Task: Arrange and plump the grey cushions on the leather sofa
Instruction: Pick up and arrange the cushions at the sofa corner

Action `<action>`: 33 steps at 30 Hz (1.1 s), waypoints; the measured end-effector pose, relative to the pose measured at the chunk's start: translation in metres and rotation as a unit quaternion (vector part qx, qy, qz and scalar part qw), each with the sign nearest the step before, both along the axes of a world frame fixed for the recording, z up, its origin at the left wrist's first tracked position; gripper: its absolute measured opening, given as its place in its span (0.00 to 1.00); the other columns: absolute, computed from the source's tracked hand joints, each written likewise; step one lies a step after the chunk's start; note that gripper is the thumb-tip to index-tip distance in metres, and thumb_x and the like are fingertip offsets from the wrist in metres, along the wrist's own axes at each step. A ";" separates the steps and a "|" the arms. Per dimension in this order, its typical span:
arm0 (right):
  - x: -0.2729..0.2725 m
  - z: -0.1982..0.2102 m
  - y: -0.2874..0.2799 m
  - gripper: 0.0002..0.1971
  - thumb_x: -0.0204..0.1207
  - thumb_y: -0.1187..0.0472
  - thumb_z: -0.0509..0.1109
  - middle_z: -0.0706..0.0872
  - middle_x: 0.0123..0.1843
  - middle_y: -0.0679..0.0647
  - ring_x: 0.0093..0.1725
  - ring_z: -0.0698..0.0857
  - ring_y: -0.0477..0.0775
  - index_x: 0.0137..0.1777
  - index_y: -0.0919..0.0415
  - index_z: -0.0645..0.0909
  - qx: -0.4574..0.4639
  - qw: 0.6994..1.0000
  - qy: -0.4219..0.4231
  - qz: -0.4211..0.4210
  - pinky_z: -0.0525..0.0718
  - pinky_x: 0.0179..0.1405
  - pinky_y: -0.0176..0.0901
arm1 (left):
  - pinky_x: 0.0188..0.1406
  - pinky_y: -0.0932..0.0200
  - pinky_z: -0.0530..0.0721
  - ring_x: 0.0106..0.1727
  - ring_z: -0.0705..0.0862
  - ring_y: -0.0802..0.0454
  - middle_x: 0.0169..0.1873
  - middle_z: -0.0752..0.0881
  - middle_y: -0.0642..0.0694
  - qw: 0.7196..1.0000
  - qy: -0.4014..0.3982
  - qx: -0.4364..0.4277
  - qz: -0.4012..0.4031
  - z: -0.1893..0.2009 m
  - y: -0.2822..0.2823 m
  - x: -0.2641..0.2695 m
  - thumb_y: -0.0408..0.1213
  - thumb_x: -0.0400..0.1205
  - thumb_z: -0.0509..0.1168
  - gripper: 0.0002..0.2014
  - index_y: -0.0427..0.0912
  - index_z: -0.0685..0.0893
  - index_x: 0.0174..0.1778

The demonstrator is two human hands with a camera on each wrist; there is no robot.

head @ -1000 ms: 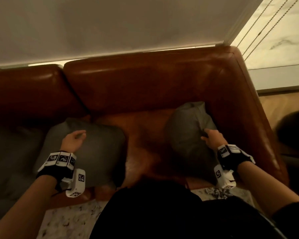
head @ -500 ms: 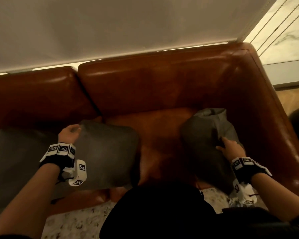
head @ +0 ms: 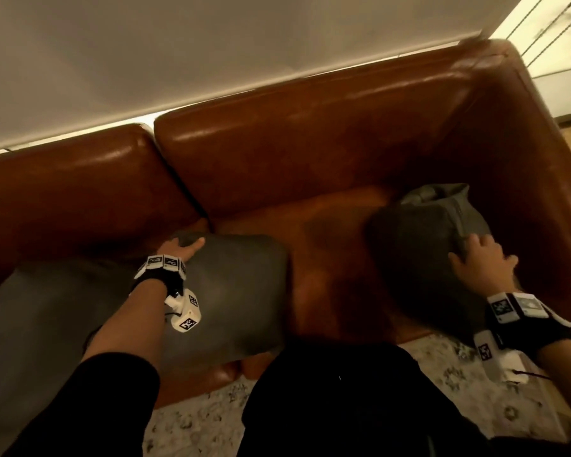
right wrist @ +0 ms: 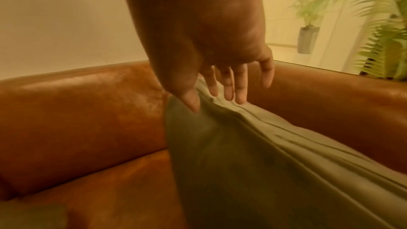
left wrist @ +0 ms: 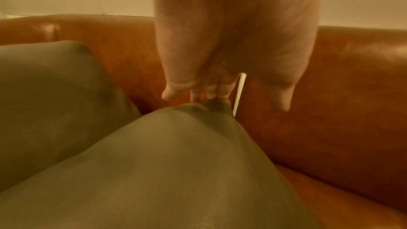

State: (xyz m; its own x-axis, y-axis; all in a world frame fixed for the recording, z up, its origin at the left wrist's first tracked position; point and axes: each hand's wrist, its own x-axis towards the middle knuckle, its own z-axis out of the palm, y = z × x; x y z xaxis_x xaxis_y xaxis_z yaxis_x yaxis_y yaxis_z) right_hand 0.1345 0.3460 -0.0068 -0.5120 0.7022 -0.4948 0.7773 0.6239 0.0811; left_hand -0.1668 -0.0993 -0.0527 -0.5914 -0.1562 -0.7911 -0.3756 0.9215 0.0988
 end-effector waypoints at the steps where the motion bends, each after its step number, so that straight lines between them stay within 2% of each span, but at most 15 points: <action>1: -0.008 0.003 -0.012 0.23 0.79 0.52 0.64 0.73 0.69 0.65 0.70 0.71 0.68 0.71 0.60 0.69 -0.003 0.999 0.029 0.017 0.64 0.70 0.69 | 0.78 0.41 0.65 0.78 0.65 0.35 0.79 0.65 0.36 1.000 0.006 -0.017 -0.025 -0.007 0.002 -0.002 0.69 0.72 0.60 0.47 0.37 0.64 0.78; 4: -0.039 0.006 -0.050 0.22 0.79 0.53 0.63 0.73 0.69 0.62 0.71 0.70 0.66 0.72 0.56 0.70 -0.039 0.992 0.090 0.082 0.64 0.69 0.66 | 0.75 0.35 0.65 0.77 0.66 0.34 0.75 0.70 0.34 0.991 0.043 -0.094 -0.081 -0.014 0.010 0.004 0.75 0.70 0.55 0.50 0.33 0.70 0.74; 8: -0.087 0.000 -0.093 0.21 0.80 0.52 0.62 0.72 0.70 0.58 0.72 0.68 0.63 0.72 0.54 0.70 -0.109 0.982 0.078 0.129 0.64 0.69 0.63 | 0.76 0.36 0.59 0.73 0.70 0.34 0.67 0.78 0.32 0.988 0.065 -0.119 -0.075 -0.009 0.028 0.031 0.61 0.81 0.54 0.32 0.32 0.79 0.62; 11: -0.115 -0.007 -0.114 0.21 0.81 0.52 0.61 0.71 0.71 0.58 0.74 0.66 0.63 0.72 0.54 0.70 -0.161 0.972 0.052 0.164 0.63 0.71 0.63 | 0.77 0.37 0.56 0.69 0.75 0.34 0.66 0.80 0.33 0.993 0.075 -0.076 -0.054 -0.001 0.041 0.051 0.50 0.84 0.52 0.23 0.37 0.79 0.64; 15: -0.136 -0.018 -0.127 0.20 0.82 0.53 0.60 0.70 0.74 0.58 0.76 0.65 0.63 0.73 0.54 0.69 -0.215 0.957 0.044 0.189 0.61 0.73 0.64 | 0.76 0.37 0.54 0.69 0.75 0.36 0.64 0.82 0.36 0.989 0.117 0.010 -0.094 0.021 0.062 0.087 0.50 0.84 0.52 0.21 0.40 0.79 0.63; 17: -0.138 -0.026 -0.127 0.22 0.82 0.52 0.60 0.69 0.76 0.58 0.78 0.64 0.62 0.74 0.55 0.68 -0.241 0.955 0.032 0.169 0.62 0.75 0.63 | 0.73 0.40 0.57 0.65 0.78 0.37 0.50 0.86 0.39 0.980 0.168 0.044 -0.100 0.038 0.068 0.109 0.51 0.84 0.54 0.18 0.41 0.81 0.55; 19: -0.137 -0.033 -0.120 0.26 0.82 0.50 0.59 0.66 0.80 0.61 0.79 0.63 0.63 0.78 0.58 0.63 -0.273 0.952 0.022 0.134 0.64 0.78 0.60 | 0.67 0.44 0.60 0.57 0.80 0.38 0.38 0.83 0.40 0.970 0.202 0.108 -0.078 0.054 0.069 0.122 0.51 0.84 0.56 0.18 0.38 0.80 0.44; 21: -0.136 -0.035 -0.108 0.32 0.83 0.45 0.56 0.62 0.81 0.65 0.80 0.63 0.67 0.81 0.62 0.56 -0.294 0.953 0.043 0.062 0.64 0.78 0.58 | 0.67 0.46 0.65 0.54 0.82 0.41 0.41 0.85 0.39 0.949 0.204 0.237 -0.033 0.064 0.063 0.127 0.56 0.80 0.58 0.22 0.36 0.81 0.43; 22: -0.136 -0.034 -0.100 0.34 0.82 0.43 0.55 0.64 0.80 0.67 0.79 0.65 0.68 0.80 0.65 0.57 -0.300 0.951 0.072 0.017 0.65 0.77 0.57 | 0.69 0.42 0.70 0.55 0.84 0.43 0.44 0.87 0.41 0.929 0.198 0.312 -0.016 0.068 0.059 0.128 0.59 0.78 0.59 0.23 0.41 0.83 0.45; 24: -0.138 -0.024 -0.085 0.31 0.82 0.43 0.57 0.72 0.75 0.65 0.75 0.71 0.67 0.75 0.67 0.64 -0.315 0.932 0.164 -0.069 0.70 0.74 0.55 | 0.67 0.40 0.77 0.58 0.85 0.47 0.51 0.89 0.44 0.888 0.187 0.421 0.002 0.075 0.057 0.128 0.62 0.74 0.60 0.20 0.53 0.86 0.50; 26: -0.141 -0.013 -0.068 0.25 0.82 0.48 0.60 0.78 0.71 0.63 0.72 0.75 0.65 0.71 0.67 0.70 -0.333 0.896 0.273 -0.109 0.72 0.72 0.57 | 0.68 0.47 0.79 0.62 0.84 0.52 0.56 0.88 0.49 0.865 0.179 0.468 0.035 0.077 0.060 0.123 0.61 0.74 0.62 0.16 0.63 0.85 0.53; 29: -0.147 0.003 -0.047 0.25 0.82 0.51 0.62 0.77 0.73 0.60 0.73 0.75 0.60 0.74 0.65 0.70 -0.322 0.875 0.350 -0.090 0.72 0.74 0.58 | 0.70 0.49 0.76 0.67 0.81 0.52 0.61 0.86 0.53 0.864 0.228 0.444 0.061 0.066 0.069 0.109 0.58 0.76 0.63 0.15 0.63 0.83 0.57; 31: -0.154 0.008 -0.039 0.20 0.82 0.52 0.62 0.82 0.65 0.60 0.66 0.80 0.61 0.67 0.64 0.76 -0.306 0.871 0.377 -0.069 0.78 0.68 0.58 | 0.66 0.53 0.76 0.66 0.81 0.48 0.60 0.85 0.48 0.878 0.265 0.394 0.055 0.051 0.079 0.101 0.47 0.81 0.63 0.12 0.52 0.84 0.58; 32: -0.158 0.007 -0.038 0.17 0.82 0.53 0.62 0.84 0.61 0.59 0.64 0.81 0.61 0.64 0.64 0.77 -0.301 0.875 0.374 -0.060 0.79 0.65 0.57 | 0.63 0.56 0.76 0.65 0.81 0.45 0.59 0.86 0.43 0.893 0.271 0.355 0.046 0.042 0.085 0.097 0.42 0.83 0.62 0.12 0.44 0.84 0.59; 33: -0.163 0.005 -0.037 0.17 0.82 0.55 0.62 0.83 0.63 0.60 0.65 0.81 0.62 0.66 0.64 0.76 -0.301 0.887 0.347 -0.058 0.78 0.66 0.56 | 0.59 0.58 0.75 0.64 0.82 0.42 0.58 0.86 0.39 0.916 0.264 0.301 0.024 0.034 0.092 0.093 0.39 0.83 0.61 0.12 0.38 0.84 0.58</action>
